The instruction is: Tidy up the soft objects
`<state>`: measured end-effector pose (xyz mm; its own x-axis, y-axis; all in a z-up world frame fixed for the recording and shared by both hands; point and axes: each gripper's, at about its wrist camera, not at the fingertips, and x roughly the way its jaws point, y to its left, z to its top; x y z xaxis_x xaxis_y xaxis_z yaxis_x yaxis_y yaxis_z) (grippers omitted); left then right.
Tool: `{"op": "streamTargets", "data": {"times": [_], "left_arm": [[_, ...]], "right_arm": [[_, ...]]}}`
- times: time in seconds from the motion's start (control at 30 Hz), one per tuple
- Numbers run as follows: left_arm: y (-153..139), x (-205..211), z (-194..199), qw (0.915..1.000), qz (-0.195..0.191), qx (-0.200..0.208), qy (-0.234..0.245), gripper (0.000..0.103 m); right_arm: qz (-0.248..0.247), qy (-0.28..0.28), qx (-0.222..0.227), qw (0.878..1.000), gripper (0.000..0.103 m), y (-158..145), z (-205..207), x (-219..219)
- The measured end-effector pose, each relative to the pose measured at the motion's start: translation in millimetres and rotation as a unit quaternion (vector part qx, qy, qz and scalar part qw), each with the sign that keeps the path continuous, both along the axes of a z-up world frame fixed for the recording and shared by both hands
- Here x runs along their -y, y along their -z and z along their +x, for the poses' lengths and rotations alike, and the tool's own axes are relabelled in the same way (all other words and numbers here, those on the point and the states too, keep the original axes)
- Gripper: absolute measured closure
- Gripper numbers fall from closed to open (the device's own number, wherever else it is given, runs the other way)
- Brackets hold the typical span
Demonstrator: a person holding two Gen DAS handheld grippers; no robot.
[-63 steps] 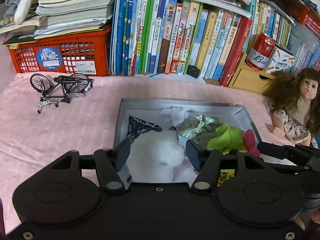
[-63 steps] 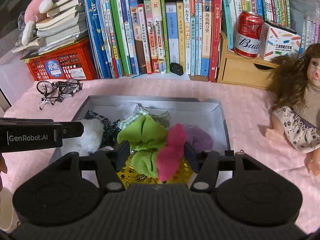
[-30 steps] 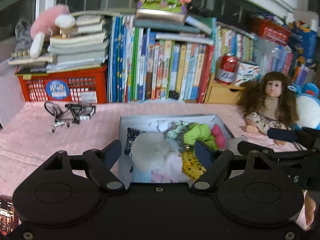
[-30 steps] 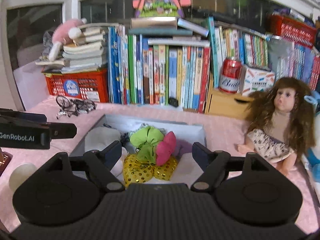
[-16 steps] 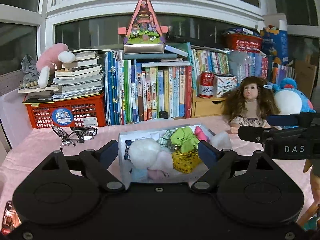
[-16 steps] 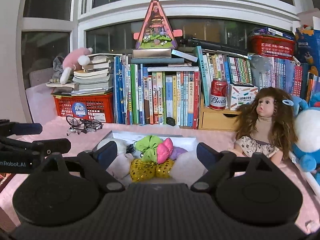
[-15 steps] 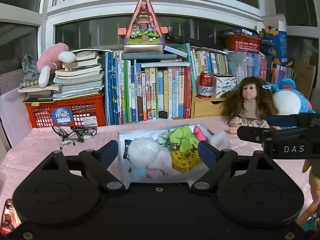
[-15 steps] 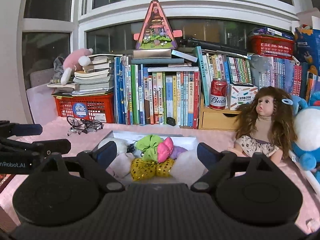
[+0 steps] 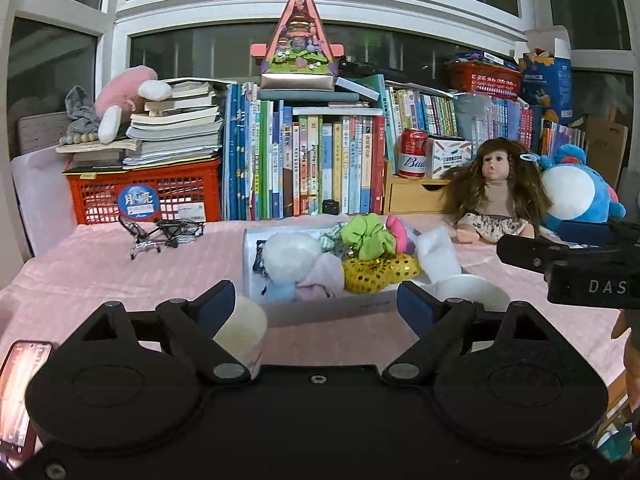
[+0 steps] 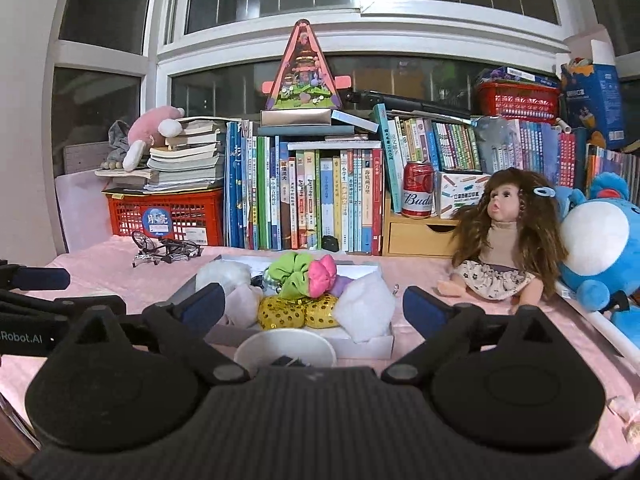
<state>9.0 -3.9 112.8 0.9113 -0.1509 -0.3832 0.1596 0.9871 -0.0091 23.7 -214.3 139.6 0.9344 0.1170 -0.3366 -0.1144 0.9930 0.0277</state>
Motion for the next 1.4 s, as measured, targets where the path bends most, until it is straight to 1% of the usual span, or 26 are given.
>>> {"op": "streamTargets", "data": {"times": [0.37,0.47,0.67,0.93,1.1,1.23,1.4], "left_arm": [[23,-9,-28,0.9997,-0.001,0.001,-0.023,0.013],[32,-11,-34,0.9995,-0.001,-0.005,-0.030,0.012],[48,-15,-40,0.9988,0.004,-0.020,-0.044,0.012],[71,-17,-44,0.9970,0.016,-0.046,-0.060,0.012],[84,-17,-43,0.9956,0.013,-0.062,-0.069,0.012],[95,-14,-40,0.9939,0.024,-0.075,-0.077,0.012],[106,-13,-34,0.9910,0.027,-0.094,-0.091,0.012]], "right_arm": [[0.003,0.004,0.005,1.000,0.000,23,-27,-8],[0.005,0.010,0.004,1.000,0.000,30,-32,-9],[-0.004,0.024,0.004,1.000,0.000,44,-42,-13],[-0.008,0.025,-0.027,0.999,0.000,67,-49,-17],[0.001,0.029,-0.048,0.998,0.000,79,-51,-17],[-0.002,0.032,-0.060,0.998,0.000,87,-53,-19],[-0.003,0.036,-0.076,0.996,0.000,95,-53,-21]]}}
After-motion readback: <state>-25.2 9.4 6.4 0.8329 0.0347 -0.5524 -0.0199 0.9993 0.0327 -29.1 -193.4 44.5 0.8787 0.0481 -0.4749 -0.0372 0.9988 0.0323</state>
